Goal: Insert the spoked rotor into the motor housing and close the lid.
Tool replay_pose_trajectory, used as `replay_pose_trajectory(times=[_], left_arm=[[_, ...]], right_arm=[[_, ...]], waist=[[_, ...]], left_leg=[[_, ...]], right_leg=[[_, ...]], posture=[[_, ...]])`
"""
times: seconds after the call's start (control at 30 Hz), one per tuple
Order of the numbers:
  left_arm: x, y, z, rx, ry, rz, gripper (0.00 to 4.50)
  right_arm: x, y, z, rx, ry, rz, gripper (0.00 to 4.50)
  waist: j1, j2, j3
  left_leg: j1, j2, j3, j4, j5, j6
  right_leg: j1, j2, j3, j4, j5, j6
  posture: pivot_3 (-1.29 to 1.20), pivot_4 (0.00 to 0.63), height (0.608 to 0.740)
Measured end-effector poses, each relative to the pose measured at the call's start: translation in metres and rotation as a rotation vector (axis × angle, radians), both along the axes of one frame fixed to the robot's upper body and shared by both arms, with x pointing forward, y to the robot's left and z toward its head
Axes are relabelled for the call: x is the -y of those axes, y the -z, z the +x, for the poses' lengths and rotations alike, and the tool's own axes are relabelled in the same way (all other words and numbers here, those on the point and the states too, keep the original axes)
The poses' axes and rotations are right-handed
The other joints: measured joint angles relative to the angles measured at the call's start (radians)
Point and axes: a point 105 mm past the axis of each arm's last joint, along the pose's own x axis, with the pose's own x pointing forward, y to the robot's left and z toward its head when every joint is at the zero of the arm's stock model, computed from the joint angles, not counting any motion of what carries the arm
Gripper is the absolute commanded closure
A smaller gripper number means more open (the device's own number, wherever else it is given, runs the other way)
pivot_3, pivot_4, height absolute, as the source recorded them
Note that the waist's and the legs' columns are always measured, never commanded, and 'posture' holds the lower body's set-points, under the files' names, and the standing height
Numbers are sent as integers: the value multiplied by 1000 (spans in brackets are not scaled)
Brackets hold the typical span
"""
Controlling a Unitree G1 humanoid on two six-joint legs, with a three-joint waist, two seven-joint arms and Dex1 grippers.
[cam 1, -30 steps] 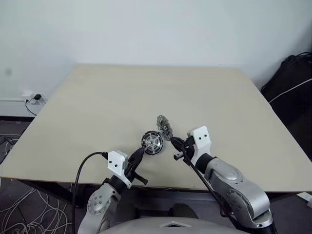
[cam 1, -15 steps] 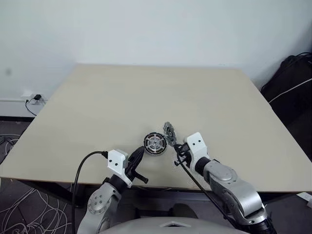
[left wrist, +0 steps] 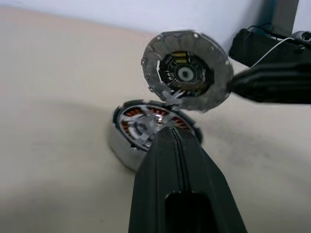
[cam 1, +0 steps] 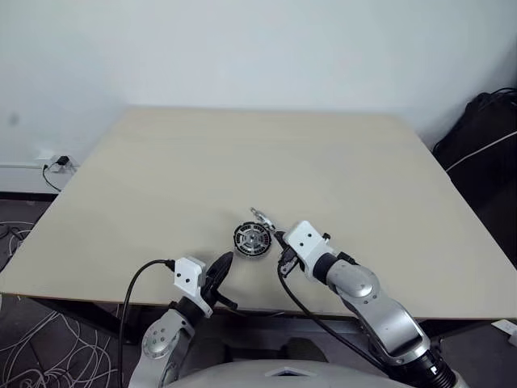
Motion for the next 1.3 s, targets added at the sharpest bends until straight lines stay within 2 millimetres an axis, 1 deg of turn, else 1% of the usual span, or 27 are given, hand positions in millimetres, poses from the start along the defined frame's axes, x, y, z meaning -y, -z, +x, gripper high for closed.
replay_pose_trajectory(times=[0.13,0.23,0.3,0.4,0.5,0.6,0.73,0.8,0.93,1.03,1.1,1.17,1.3], left_arm=[[-4,-3,8,21,-4,-8,4500],[-4,1,11,12,-5,-7,4500],[-3,1,12,11,-6,-11,4500],[0,-1,16,20,-9,-20,4500],[5,-4,18,28,-4,-26,4500],[6,-3,18,24,-3,-19,4500],[6,-2,17,20,-10,-16,4500],[5,0,16,14,-13,-15,4500],[4,0,15,11,-16,-13,4500],[1,6,5,-5,-31,-8,4500],[1,10,-4,-20,-36,-3,4500],[0,11,-6,-19,-40,-1,4500],[0,7,-5,5,-42,0,4500]], right_arm=[[-10,-2,-5,56,-94,-13,4462],[-10,-4,-8,69,-148,-13,4462],[-9,-6,-10,47,-179,11,4462],[-10,-9,-14,-3,-221,81,3748],[-17,-9,-22,-53,-273,151,2770],[-18,-11,-20,-58,-263,183,1819],[-11,-4,-19,-93,-222,202,1819],[-8,-5,-19,-109,-197,251,1819],[8,-13,-2,-69,-56,307,1819],[14,-2,1,-94,-20,282,1819],[14,9,1,-124,-18,253,1819],[9,15,3,-141,-41,235,1819],[-3,16,13,-130,-99,207,1819]], waist=[[1,-2,0],[0,-3,0],[0,-4,0],[1,-4,-1],[3,-3,-1],[4,-4,-2],[7,-3,-2],[10,-3,-2],[11,-1,-4],[8,-1,-5],[8,-1,-5],[8,-1,-5],[8,0,-5]], left_leg=[[0,-1,0,1,0,0],[0,-1,0,2,0,0],[1,0,0,2,0,0],[2,0,0,2,-1,-2],[1,-1,-1,2,-3,-5],[1,-1,-1,2,-3,-5],[1,-1,-1,2,-3,-5],[1,-1,-1,1,-3,-5],[1,-1,0,1,-3,-5],[1,-1,0,0,-3,-5],[1,-1,0,0,-3,-5],[1,-1,0,0,-3,-5],[1,-1,0,0,-3,-5]], right_leg=[[1,0,0,0,0,0],[1,-1,0,0,0,0],[2,-1,0,0,1,0],[2,-1,0,1,1,0],[2,-2,0,1,1,0],[3,-3,0,1,1,0],[2,-4,0,0,1,0],[2,-4,0,0,1,0],[2,-4,0,1,1,0],[1,-4,1,0,1,0],[1,-4,1,0,1,-1],[1,-4,1,0,1,-1],[1,-4,0,1,2,-3]], posture=[[0,0,740],[0,0,740],[0,0,740],[0,0,740],[0,0,740],[0,0,740],[0,0,740],[0,0,740],[0,0,740],[0,0,740],[0,0,740],[0,0,740],[0,0,740]])
